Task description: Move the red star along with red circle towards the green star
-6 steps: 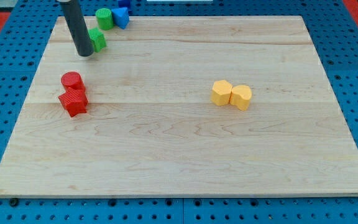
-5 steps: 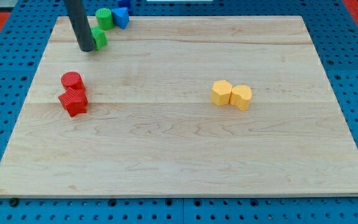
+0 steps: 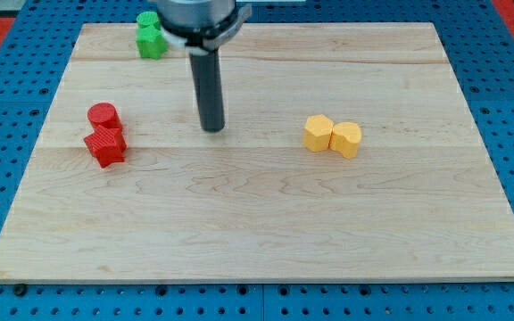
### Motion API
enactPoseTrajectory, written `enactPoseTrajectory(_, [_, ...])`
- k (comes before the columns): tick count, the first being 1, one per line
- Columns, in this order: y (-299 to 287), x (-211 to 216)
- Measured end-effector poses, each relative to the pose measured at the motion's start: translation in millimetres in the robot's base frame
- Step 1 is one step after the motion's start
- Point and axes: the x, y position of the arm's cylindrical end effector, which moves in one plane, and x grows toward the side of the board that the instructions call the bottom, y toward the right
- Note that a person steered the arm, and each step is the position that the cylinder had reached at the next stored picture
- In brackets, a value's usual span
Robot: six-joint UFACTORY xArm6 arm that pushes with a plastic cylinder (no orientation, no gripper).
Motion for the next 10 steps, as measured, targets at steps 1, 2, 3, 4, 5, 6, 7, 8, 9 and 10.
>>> enactPoseTrajectory(1, [-43,53])
enactPoseTrajectory(2, [-58,62])
enactPoseTrajectory(3, [-100,43])
enactPoseTrajectory(4, [-127,25])
enactPoseTrajectory(5, [-154,18])
enactPoseTrajectory(6, [-141,7])
enactPoseTrajectory(7, [-123,-23])
enactPoseTrajectory(8, [-122,-56])
enactPoseTrajectory(9, [-118,-60])
enactPoseTrajectory(10, [-118,-60])
